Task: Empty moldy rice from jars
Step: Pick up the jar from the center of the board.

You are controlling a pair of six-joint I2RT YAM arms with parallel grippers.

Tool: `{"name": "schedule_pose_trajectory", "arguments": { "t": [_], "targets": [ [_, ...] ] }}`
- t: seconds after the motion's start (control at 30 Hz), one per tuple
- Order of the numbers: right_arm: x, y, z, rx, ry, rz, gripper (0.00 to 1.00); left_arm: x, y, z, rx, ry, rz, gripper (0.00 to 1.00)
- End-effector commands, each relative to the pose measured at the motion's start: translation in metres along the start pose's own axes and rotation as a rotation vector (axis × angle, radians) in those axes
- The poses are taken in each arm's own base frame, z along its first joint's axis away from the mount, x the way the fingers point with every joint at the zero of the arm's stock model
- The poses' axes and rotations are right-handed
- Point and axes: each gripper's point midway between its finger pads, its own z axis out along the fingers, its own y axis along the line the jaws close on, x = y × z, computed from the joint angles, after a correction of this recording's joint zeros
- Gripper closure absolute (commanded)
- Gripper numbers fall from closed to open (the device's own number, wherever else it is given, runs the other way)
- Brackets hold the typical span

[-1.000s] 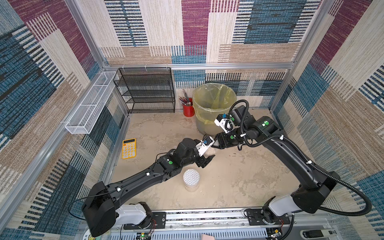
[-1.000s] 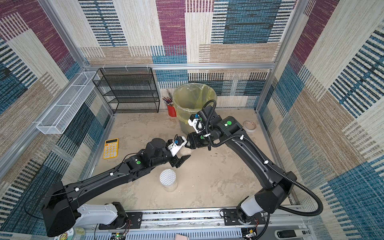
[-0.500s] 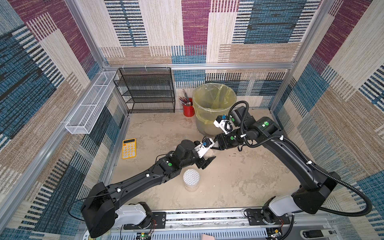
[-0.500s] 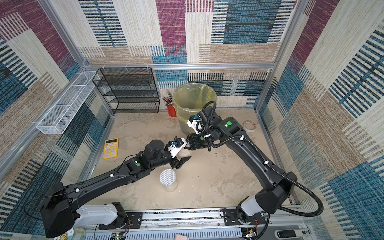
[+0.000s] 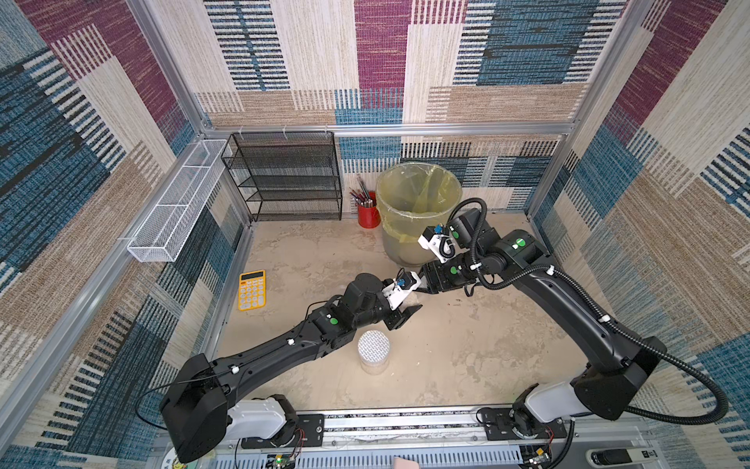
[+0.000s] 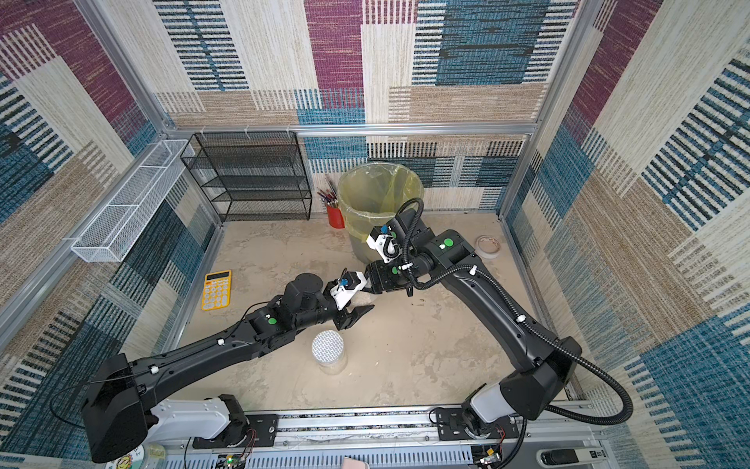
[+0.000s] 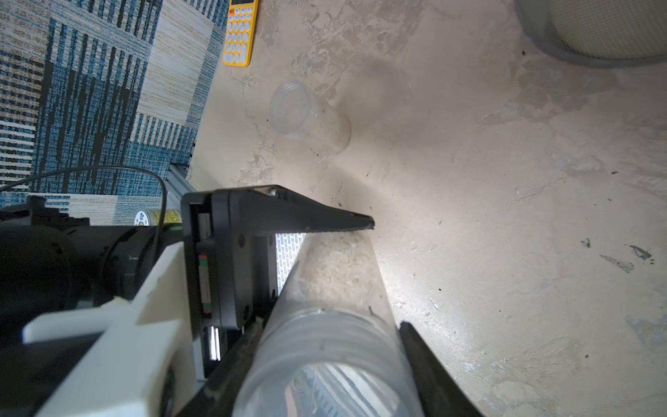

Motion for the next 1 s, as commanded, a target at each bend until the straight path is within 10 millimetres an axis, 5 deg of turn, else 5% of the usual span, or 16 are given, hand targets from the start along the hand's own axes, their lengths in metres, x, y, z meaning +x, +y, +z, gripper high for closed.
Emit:
{"name": "schedule_pose_trajectory", "arguments": {
  "t": [0.0, 0.2, 0.53, 0.97],
  "targets": [
    [-0.006, 0.013, -0.003, -0.061, -0.025, -0.018, 0.66, -0.007, 0.001, 0.0, -0.003, -0.028, 0.003, 0.43],
    [-0.005, 0.009, 0.001, -0.046, -0.023, -0.016, 0.65, -0.006, 0.004, -0.003, -0.023, -0.029, -0.002, 0.54],
    [-0.008, 0.006, 0.0, -0.032, -0.039, -0.01, 0.42, -0.005, 0.009, -0.003, -0.05, -0.028, 0.004, 0.61],
    [0.0, 0.005, 0.005, -0.082, -0.029, 0.023, 0.47, -0.011, 0.013, -0.013, -0.084, -0.056, 0.015, 0.67]
  ]
}}
